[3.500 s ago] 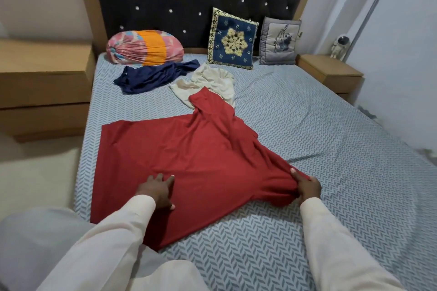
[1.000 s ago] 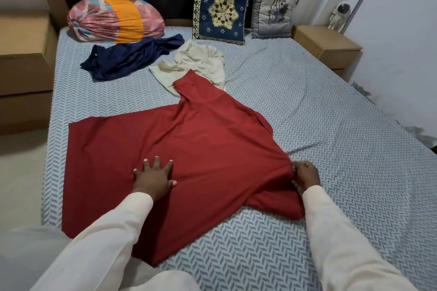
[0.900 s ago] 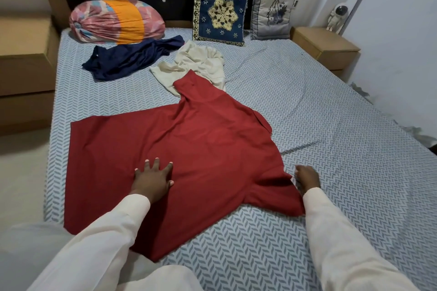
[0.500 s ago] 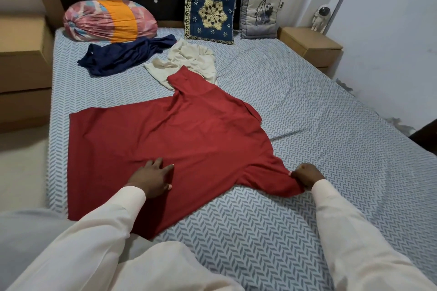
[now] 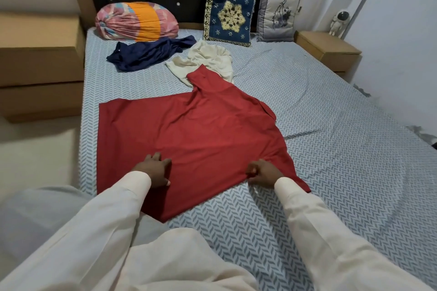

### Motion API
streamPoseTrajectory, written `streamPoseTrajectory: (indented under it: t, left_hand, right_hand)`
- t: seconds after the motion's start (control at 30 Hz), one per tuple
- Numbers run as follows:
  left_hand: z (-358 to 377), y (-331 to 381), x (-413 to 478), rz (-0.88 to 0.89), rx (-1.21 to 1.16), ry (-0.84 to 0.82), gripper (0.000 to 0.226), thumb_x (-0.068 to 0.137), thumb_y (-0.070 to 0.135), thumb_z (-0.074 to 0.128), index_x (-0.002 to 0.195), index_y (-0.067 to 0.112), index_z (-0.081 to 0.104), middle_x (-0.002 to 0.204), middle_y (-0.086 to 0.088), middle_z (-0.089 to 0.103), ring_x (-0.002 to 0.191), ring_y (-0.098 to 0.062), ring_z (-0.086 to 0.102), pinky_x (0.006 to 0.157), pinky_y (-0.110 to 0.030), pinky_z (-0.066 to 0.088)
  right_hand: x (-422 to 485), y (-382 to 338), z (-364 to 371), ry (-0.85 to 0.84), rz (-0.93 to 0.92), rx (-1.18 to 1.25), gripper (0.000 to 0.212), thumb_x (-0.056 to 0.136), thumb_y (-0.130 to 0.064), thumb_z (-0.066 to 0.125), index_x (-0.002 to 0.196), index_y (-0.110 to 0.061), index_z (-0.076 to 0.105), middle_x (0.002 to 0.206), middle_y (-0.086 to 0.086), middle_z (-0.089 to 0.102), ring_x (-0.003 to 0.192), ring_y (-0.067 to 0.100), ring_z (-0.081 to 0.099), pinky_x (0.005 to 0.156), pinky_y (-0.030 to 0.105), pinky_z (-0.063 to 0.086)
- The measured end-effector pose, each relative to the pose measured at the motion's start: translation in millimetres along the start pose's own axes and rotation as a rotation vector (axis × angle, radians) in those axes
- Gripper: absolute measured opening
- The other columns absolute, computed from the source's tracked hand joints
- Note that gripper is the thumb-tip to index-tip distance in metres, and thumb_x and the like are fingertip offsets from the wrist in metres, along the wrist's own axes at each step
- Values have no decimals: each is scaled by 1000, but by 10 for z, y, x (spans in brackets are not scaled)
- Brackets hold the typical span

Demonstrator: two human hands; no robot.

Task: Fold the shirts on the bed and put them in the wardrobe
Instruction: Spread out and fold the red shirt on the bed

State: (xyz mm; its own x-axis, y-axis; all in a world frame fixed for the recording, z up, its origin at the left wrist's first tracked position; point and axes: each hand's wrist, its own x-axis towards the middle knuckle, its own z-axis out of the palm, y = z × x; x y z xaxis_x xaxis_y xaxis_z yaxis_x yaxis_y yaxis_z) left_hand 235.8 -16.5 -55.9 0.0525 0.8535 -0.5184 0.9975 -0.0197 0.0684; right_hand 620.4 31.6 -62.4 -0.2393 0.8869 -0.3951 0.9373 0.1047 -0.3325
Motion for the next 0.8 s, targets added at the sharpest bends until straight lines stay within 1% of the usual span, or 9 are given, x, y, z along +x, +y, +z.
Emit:
streamPoseTrajectory:
  t: [0.13, 0.23, 0.37, 0.43, 0.5, 0.57, 0.6, 0.73, 0.8]
  left_hand:
    - [-20, -99, -13, -50, -26, 48, 79, 86, 50, 65, 152, 30, 26, 155, -7, 24, 140, -32, 28, 108, -48, 40]
    - [-64, -222, 39, -99, -64, 89, 70, 88, 48, 62, 148, 27, 32, 151, -7, 28, 138, -32, 30, 104, -46, 43]
    - [-164, -471, 220, -128, -90, 129, 67, 92, 47, 56, 149, 27, 29, 152, -9, 28, 137, -34, 31, 104, -47, 42]
    - [-223, -610, 331, -137, -68, 174, 64, 93, 47, 53, 149, 27, 30, 151, -10, 30, 134, -33, 35, 103, -45, 41]
    - [-303, -805, 485, -155, -67, 209, 61, 94, 45, 52, 147, 24, 32, 148, -10, 35, 131, -32, 38, 101, -45, 41]
    - [-415, -1044, 681, -179, -86, 218, 58, 95, 40, 51, 147, 22, 32, 145, -10, 36, 130, -32, 38, 101, -45, 40]
    - [-483, -1160, 775, -195, -103, 226, 59, 95, 37, 50, 149, 22, 31, 146, -10, 36, 131, -32, 38, 102, -45, 39]
    - [-819, -1775, 1209, -236, -150, 225, 71, 94, 26, 50, 157, 21, 16, 157, -12, 23, 136, -35, 35, 106, -49, 39]
    - [-1027, -2034, 1386, -231, -112, 260, 73, 93, 24, 50, 157, 22, 15, 161, -9, 18, 140, -35, 29, 108, -52, 34]
  right_hand:
    - [193, -109, -82, -158, 90, -190, 11, 68, -33, 67, 67, -25, 60, 72, -6, 64, 73, 20, 64, 65, 26, 49]
    - [489, -416, -344, -252, 87, -215, 13, 68, -31, 72, 66, -18, 69, 62, -4, 66, 63, 18, 64, 59, 25, 49]
    - [1153, -913, -523, -23, -14, -156, 14, 77, -29, 70, 89, -22, 67, 95, 5, 73, 90, 25, 68, 77, 30, 51]
    - [1499, -1145, -535, 26, -80, -101, 23, 84, -23, 68, 106, -17, 68, 112, 8, 71, 104, 27, 66, 86, 31, 49]
    - [1866, -1407, -528, 30, -121, -85, 25, 87, -18, 66, 111, -12, 65, 115, 12, 68, 106, 30, 64, 83, 31, 46]
    - [2264, -1608, -513, 31, -136, -102, 15, 88, -16, 63, 102, -12, 60, 110, 17, 65, 100, 33, 63, 74, 30, 40]
    - [2447, -1661, -520, 42, -131, -107, 15, 88, -16, 61, 102, -12, 56, 109, 20, 64, 99, 35, 62, 74, 30, 38]
    - [3123, -1884, -651, 105, -78, -105, 53, 92, -17, 57, 142, -16, 40, 120, 27, 61, 108, 43, 62, 90, 42, 48]
    - [3316, -2024, -823, 82, -81, -165, 65, 92, -17, 57, 152, -22, 31, 124, 27, 62, 110, 42, 63, 91, 42, 48]
